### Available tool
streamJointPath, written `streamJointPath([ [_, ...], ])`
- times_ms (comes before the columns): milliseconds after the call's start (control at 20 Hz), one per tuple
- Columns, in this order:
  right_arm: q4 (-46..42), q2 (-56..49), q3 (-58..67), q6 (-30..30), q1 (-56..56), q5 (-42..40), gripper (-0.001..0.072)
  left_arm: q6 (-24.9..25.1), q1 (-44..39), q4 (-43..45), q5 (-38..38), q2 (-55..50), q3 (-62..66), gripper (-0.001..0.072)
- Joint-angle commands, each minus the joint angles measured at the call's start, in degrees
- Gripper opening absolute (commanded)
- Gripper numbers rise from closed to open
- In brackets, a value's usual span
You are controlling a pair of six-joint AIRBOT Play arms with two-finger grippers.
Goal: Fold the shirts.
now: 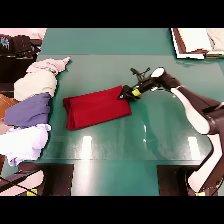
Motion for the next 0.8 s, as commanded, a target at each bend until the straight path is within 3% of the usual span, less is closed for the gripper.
streamJointPath([
  [0,3.7,-5.2,7.7,0.0,3.5,-1.2,0.0195,0.0,0.0,-0.9,-0.4,0.0,0.0,0.0028],
  [100,3.7,-5.2,10.3,-0.1,3.6,-1.1,0.0025,0.0,0.0,-1.0,-0.4,0.0,0.0,0.0027],
  [200,1.9,-3.2,11.3,0.0,2.0,-1.2,0.0019,0.0,-1.4,-0.4,-0.4,0.0,0.0,0.0026],
  [450,-12.1,8.6,6.5,2.2,-8.3,-0.7,0.0019,0.0,-12.1,2.7,1.0,0.0,0.0,0.0026],
  [750,-24.0,28.7,-8.7,6.9,-33.9,-4.9,0.0019,0.0,-17.5,2.6,2.2,0.0,0.0,0.0027],
])
